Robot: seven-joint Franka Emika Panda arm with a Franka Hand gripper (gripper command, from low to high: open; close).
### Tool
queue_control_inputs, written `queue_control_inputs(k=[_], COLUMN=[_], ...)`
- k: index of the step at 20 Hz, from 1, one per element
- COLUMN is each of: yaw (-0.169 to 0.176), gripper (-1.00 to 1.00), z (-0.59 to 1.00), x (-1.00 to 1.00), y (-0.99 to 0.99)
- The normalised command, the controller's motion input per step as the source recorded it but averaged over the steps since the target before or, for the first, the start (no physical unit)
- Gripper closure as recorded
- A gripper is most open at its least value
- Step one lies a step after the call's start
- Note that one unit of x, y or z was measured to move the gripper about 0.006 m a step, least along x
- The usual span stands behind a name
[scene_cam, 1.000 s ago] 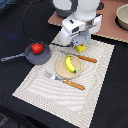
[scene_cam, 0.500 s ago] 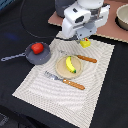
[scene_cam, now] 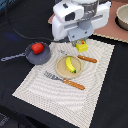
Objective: Interact with the objects in diverse but meaningful ways.
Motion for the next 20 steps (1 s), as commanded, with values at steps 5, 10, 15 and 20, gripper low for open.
queue_control_inputs(k=[5, 10, 15, 20], yaw=[0.0, 0.0, 0.0, 0.005], gripper=[1.0, 1.0, 1.0, 1.0], z=[-0.28, -0.29, -0.25, -0.19], x=[-0.28, -0.31, -0.3, -0.41], y=[-0.98, -0.97, -0.96, -0.53])
